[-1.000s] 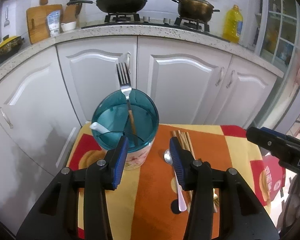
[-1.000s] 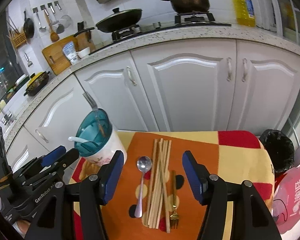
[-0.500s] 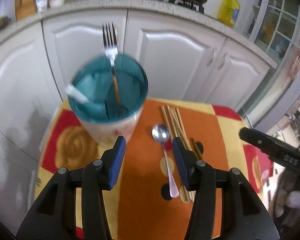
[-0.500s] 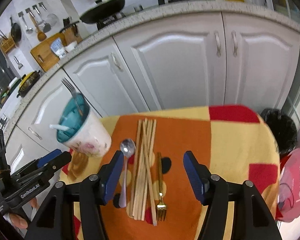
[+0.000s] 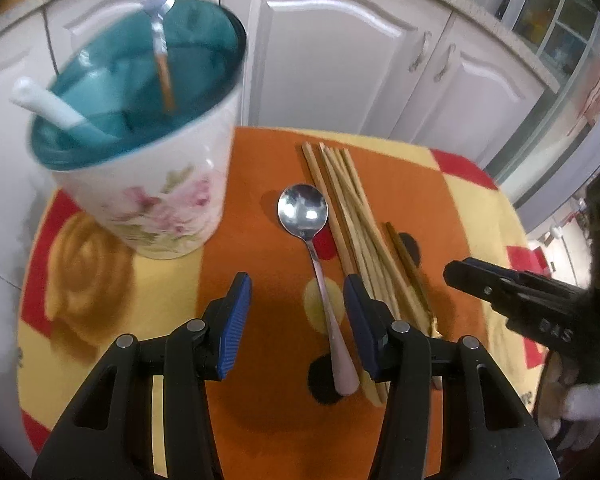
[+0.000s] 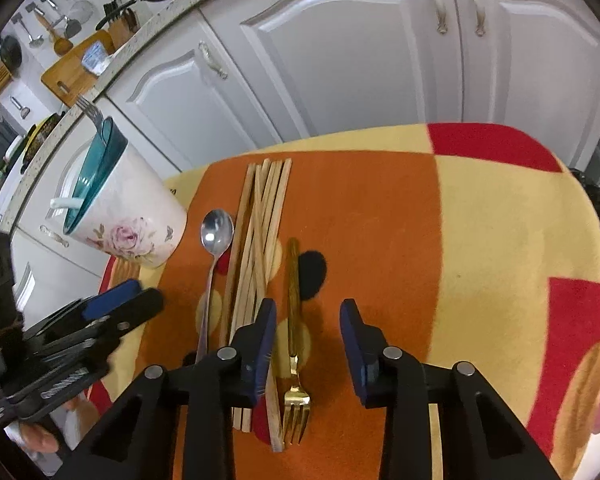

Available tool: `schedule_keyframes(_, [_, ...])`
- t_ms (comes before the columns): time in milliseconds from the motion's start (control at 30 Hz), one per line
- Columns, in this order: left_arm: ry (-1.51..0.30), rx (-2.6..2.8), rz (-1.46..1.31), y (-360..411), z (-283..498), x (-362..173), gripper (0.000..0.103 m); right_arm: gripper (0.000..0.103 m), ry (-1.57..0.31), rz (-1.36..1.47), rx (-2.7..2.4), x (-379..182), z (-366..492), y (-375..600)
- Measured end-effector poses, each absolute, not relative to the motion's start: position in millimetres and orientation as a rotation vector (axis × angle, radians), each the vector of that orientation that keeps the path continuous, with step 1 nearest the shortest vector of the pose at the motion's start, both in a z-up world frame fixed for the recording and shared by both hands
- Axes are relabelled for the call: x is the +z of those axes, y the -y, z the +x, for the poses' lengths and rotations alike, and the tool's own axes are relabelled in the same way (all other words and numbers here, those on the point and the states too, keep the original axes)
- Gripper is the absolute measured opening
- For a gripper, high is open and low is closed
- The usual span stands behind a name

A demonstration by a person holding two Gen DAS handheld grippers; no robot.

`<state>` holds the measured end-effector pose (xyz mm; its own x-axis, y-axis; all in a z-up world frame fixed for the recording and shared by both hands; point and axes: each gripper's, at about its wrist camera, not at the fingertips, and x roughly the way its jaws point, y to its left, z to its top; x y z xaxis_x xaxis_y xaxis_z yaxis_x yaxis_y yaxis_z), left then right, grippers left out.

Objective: Organize utensils
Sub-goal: 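Grasp the gold fork with the right tool while the left tool approaches the metal spoon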

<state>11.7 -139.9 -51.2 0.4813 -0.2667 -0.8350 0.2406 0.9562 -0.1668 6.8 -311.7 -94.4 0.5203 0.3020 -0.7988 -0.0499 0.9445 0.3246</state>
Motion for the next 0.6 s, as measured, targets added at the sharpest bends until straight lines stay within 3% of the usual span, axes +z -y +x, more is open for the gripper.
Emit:
schedule_keyframes(300, [-1.082,-0.301,-0.003,160,38,-78,0.023,0.022,-1.062,0.205,0.214,-112,33,294])
schedule_keyframes(400, [-1.093,-0.315,-0.018,161,42,-81,0.018,0.017,-1.055,0.192,0.209,-113,39,293])
schedule_keyframes(467, [-1.096,-0.332,-0.031,163,43,-82,0.008,0.011,-1.055,0.187,0.208,-112,39,293])
schedule_keyframes(600, [-1.112,-0.348,-0.047,158,40,-82,0.005,0.007,-1.056,0.195,0.213,-112,33,299])
